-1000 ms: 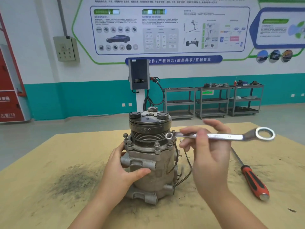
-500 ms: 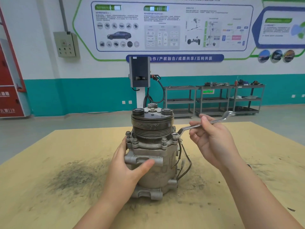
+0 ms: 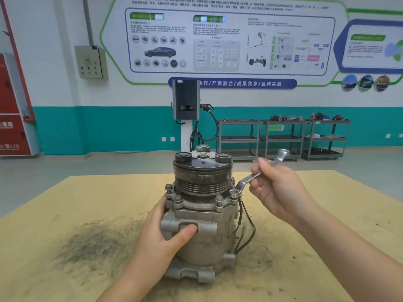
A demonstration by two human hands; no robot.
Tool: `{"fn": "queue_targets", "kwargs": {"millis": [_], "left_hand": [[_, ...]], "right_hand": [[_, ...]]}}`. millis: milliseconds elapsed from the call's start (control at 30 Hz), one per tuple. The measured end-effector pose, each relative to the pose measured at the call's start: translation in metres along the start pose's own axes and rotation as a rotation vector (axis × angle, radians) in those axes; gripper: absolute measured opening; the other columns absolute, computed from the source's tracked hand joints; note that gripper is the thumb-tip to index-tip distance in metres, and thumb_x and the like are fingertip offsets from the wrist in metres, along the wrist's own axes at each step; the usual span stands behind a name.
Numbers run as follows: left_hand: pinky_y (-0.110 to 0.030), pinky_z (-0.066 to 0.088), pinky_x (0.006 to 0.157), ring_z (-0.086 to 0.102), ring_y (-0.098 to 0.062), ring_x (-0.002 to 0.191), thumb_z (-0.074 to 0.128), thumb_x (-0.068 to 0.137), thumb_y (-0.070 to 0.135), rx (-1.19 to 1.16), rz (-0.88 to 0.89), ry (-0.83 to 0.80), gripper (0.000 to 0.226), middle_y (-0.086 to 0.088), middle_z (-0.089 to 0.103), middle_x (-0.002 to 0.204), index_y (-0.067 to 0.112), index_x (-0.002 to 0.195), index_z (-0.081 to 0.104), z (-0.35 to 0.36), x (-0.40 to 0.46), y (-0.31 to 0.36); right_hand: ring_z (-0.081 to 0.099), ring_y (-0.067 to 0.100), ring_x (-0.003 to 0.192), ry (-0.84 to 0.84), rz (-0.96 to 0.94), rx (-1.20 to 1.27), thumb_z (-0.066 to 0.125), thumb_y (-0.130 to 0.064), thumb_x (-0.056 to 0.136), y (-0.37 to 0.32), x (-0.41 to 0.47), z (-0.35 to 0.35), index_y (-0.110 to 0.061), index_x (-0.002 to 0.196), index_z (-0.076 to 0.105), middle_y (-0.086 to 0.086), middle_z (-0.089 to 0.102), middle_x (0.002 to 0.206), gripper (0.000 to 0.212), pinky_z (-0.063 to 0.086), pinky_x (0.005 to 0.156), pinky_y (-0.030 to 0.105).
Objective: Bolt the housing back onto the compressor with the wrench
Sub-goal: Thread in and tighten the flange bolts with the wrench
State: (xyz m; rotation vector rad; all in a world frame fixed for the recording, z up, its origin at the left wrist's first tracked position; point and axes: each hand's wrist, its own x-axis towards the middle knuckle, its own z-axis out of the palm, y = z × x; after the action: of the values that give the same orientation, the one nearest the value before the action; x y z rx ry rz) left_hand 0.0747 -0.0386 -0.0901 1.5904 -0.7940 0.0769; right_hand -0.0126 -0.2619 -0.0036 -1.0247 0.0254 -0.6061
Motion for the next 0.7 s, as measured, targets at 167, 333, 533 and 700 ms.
{"fn": "queue_targets", "kwargs": {"millis": [167, 333, 533, 700], "left_hand": [[-0.008, 0.048, 0.085, 0.056, 0.007, 0.118, 0.073, 0.064, 0.058, -0.036, 0.02, -0.04, 0.058, 0.026, 0.063, 0.126, 0.064, 0.118, 0.053, 0.001, 0.002, -0.003], [-0.02, 0.049, 0.095, 0.055, 0.004, 0.122, 0.07, 0.066, 0.062, -0.031, 0.012, -0.051, 0.064, 0.024, 0.062, 0.13, 0.058, 0.127, 0.051, 0.003, 0.001, -0.003], [-0.038, 0.046, 0.106, 0.057, -0.01, 0.126, 0.079, 0.071, 0.055, 0.007, -0.01, -0.023, 0.078, 0.009, 0.065, 0.131, 0.031, 0.139, 0.048, 0.004, 0.004, -0.003], [-0.033, 0.048, 0.101, 0.058, -0.005, 0.123, 0.078, 0.063, 0.054, -0.004, -0.024, -0.003, 0.073, 0.013, 0.065, 0.128, 0.035, 0.13, 0.056, 0.002, 0.004, -0.008]], "right_hand": [[0.069, 0.028, 0.071, -0.064, -0.435, -0.039, 0.045, -0.024, 0.097, 0.021, -0.046, -0.018, -0.01, 0.098, 0.046, 0.012, 0.07, 0.087, 0.014, 0.055, 0.057, 0.028], [0.067, 0.016, 0.074, -0.415, -1.122, -0.771, 0.051, -0.027, 0.1, 0.027, -0.057, -0.011, -0.02, 0.098, 0.057, 0.004, 0.062, 0.098, 0.009, 0.055, 0.065, 0.024], [0.051, 0.023, 0.052, -0.496, -1.425, -1.249, 0.067, -0.016, 0.086, 0.031, -0.041, 0.036, -0.006, 0.077, 0.072, 0.008, 0.061, 0.068, 0.014, 0.043, 0.045, 0.029], [0.063, 0.019, 0.063, -0.331, -1.396, -1.144, 0.054, -0.02, 0.098, 0.022, -0.041, 0.04, -0.004, 0.081, 0.071, 0.005, 0.068, 0.074, 0.029, 0.05, 0.051, 0.03]]}}
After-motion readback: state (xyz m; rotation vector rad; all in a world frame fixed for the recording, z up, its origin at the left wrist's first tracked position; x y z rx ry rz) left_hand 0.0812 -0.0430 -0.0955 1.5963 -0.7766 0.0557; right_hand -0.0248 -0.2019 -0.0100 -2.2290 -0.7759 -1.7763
